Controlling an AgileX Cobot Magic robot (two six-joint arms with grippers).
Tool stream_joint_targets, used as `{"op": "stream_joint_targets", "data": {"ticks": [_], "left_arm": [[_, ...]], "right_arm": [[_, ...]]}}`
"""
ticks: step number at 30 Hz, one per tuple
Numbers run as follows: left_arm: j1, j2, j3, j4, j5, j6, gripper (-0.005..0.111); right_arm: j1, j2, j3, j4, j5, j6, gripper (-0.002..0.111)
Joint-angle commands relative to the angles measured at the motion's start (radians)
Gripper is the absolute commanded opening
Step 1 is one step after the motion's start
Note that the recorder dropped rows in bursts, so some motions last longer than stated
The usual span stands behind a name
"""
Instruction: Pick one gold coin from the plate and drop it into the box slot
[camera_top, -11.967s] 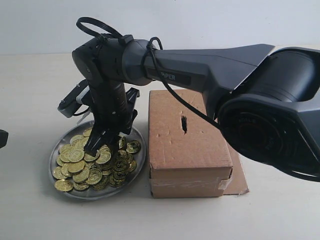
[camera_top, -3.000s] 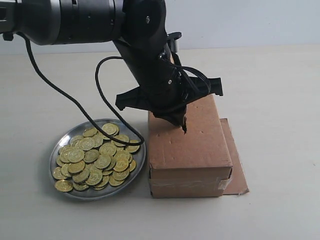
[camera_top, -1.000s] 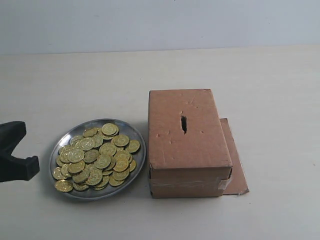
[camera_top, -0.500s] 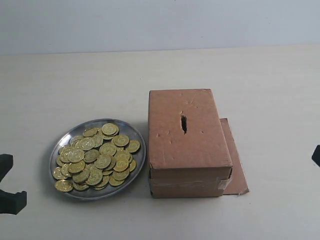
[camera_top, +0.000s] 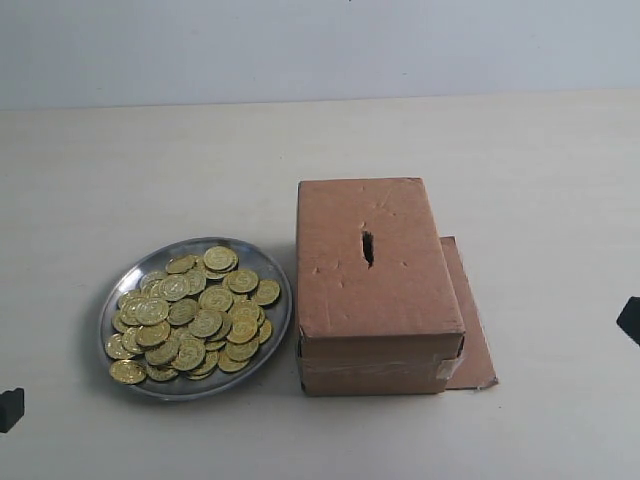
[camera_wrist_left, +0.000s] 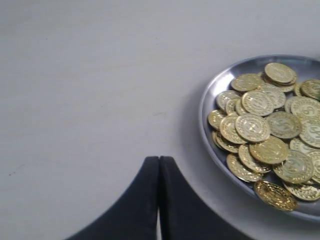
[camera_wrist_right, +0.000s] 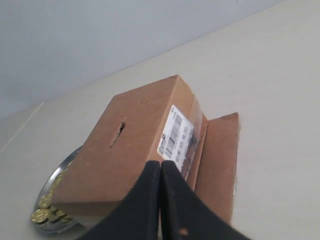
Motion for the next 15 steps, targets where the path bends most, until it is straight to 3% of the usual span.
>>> {"op": "stream_joint_targets", "data": {"ticks": [1,15], "left_arm": [[-0.002,0.002,0.004,-0.008,0.001,-0.005,0.0],[-0.002,0.002,0.004,-0.008,-0.015,-0.005,0.0]], "right_arm": [[0.001,-0.005,0.004,-0.118,0.056,0.059,0.0],[0.001,-0.005,0.004,-0.085,0.047,0.076,0.0]]}}
